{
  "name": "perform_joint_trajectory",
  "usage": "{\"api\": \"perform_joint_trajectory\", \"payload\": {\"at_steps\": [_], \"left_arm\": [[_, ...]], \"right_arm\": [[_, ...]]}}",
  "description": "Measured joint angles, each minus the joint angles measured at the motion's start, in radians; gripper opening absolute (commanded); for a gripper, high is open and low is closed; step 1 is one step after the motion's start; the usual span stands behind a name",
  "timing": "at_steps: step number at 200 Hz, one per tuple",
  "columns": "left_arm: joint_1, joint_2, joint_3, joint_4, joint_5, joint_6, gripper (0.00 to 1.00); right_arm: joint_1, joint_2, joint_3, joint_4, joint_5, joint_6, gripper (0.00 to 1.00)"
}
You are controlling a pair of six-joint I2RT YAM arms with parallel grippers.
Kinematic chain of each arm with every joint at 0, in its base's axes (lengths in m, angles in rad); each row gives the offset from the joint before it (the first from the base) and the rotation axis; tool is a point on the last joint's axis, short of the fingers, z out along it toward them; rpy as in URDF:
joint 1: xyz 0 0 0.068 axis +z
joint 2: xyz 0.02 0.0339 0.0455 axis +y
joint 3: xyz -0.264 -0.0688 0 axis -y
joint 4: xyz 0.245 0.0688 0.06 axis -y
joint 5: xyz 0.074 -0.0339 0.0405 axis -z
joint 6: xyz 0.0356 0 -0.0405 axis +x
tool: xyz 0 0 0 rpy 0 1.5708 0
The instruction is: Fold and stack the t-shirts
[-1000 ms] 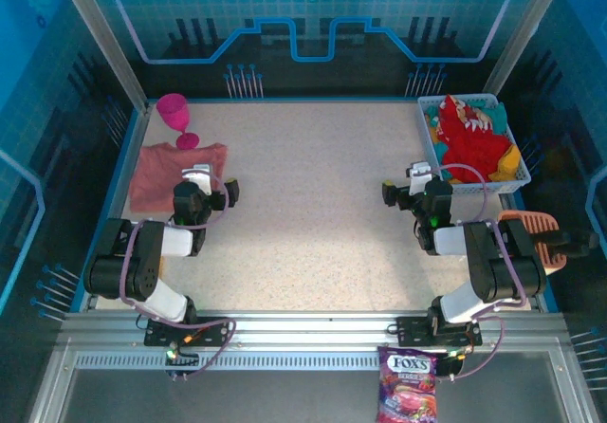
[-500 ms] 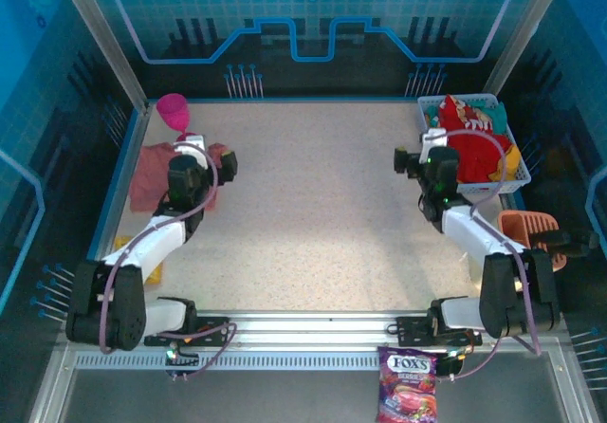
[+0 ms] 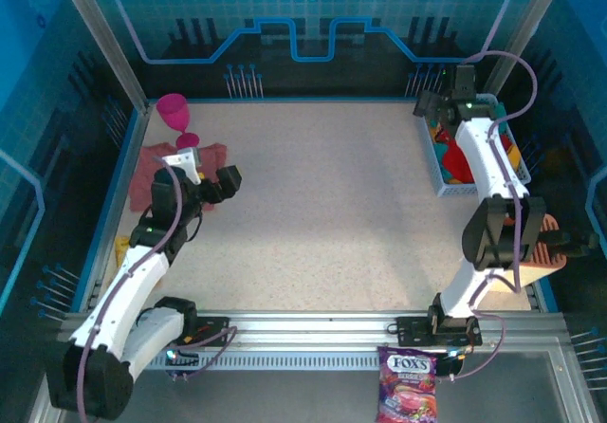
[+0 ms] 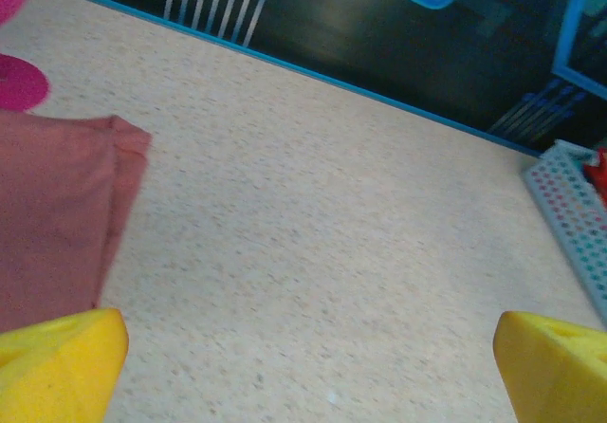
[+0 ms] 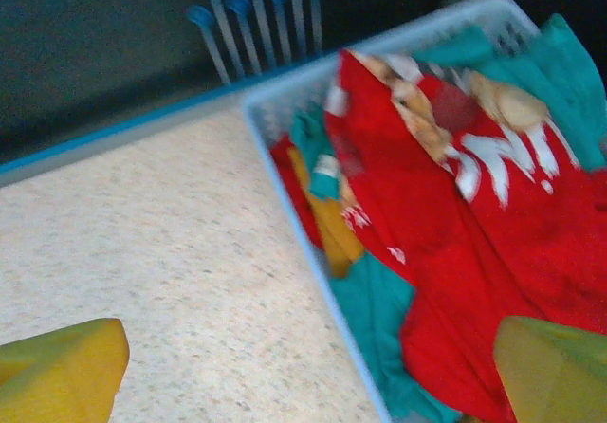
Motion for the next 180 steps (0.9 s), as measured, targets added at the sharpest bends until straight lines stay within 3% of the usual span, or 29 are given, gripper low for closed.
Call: {"api": "perform_joint_trajectory", "payload": {"at_steps": [23, 50, 130, 161, 180], "left_arm": [[-0.005, -0.070, -0.031, -0.027, 0.042, -0.044, 0.99], [-0.006, -0.099, -0.073, -0.067, 0.085, -0.077, 0.99], [-0.008, -0.106, -0.115, -0.102, 0.155, -0.151, 0.99], [-0.010, -0.106, -0.115, -0.102, 0.163, -0.164, 0.99], [-0.011, -0.106, -0.115, -0.102, 0.168, -0.171, 0.99]], "right_arm": [[-0.048, 0.125, 0.134, -0.092, 0.003, 0.046, 1.00], [-0.074, 0.208, 0.155, -0.136, 0.027, 0.103, 1.00], [-0.103, 0.420, 0.312, -0.280, 0.262, 0.230, 0.96], [-0.145, 0.484, 0.344, -0.307, 0.261, 0.251, 0.83], [-0.155, 0.523, 0.380, -0.320, 0.242, 0.257, 0.62]]}}
